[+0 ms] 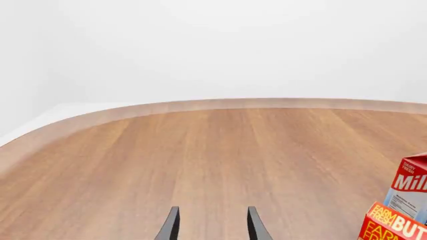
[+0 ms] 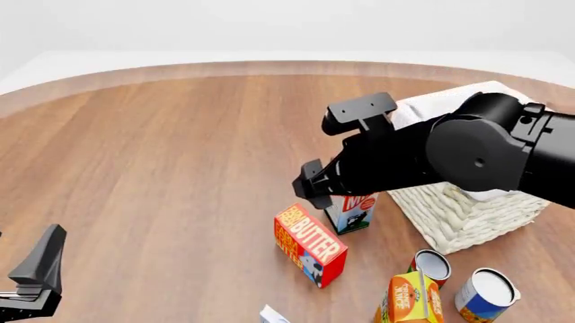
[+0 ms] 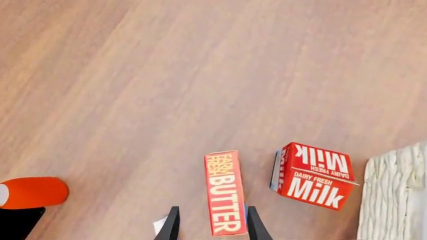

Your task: Pick up the cream cheese box and the butter, and put them in the basket.

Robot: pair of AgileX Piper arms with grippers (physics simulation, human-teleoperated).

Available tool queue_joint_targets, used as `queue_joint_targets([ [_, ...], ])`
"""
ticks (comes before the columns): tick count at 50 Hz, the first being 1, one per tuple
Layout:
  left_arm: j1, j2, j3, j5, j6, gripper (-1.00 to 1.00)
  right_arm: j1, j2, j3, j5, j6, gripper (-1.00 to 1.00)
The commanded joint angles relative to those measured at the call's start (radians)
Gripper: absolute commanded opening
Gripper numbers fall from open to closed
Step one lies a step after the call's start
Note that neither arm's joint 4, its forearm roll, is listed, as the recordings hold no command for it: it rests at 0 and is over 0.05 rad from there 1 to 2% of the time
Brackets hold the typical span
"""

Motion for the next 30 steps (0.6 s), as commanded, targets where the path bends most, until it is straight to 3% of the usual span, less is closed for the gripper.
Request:
queue_joint_targets([
  [1,0.000,0.000,0.000,0.000,0.000,1.00,-0.010,0.013,0.040,-0.039,0.009,1.00],
  [30,0.000,0.000,0.000,0.000,0.000,1.00,-0.007,0.059,0.126,-0.123,0.039,1.00],
])
